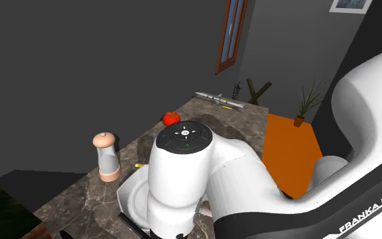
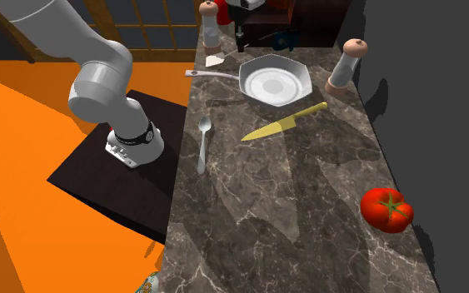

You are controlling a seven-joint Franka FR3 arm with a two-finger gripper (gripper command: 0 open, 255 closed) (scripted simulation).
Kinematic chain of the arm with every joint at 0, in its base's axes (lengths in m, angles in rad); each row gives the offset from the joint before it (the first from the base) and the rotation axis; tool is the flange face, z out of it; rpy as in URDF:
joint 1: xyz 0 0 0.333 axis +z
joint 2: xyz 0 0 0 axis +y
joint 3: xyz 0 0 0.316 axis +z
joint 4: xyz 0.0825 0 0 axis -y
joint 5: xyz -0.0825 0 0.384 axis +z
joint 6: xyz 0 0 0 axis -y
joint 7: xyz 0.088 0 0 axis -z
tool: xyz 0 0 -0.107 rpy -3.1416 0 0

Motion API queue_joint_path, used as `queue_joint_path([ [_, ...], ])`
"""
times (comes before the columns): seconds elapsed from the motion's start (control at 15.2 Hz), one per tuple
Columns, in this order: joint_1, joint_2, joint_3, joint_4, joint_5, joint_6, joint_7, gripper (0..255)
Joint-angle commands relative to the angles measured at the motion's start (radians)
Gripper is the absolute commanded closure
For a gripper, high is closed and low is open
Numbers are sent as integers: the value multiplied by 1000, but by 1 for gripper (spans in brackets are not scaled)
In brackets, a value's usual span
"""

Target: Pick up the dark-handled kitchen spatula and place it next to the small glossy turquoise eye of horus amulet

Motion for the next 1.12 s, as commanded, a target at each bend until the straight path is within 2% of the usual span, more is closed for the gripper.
queue_joint_path([
  [0.0, -4, 17, 8, -14, -9, 30, 9, 255],
  [0.4, -17, 76, 31, -49, -48, 114, 41, 255],
  [0.86, -17, 76, 31, -48, -48, 114, 41, 255],
  [0.92, -17, 76, 31, -48, -48, 114, 41, 0],
  [1.06, -17, 76, 31, -48, -48, 114, 41, 0],
])
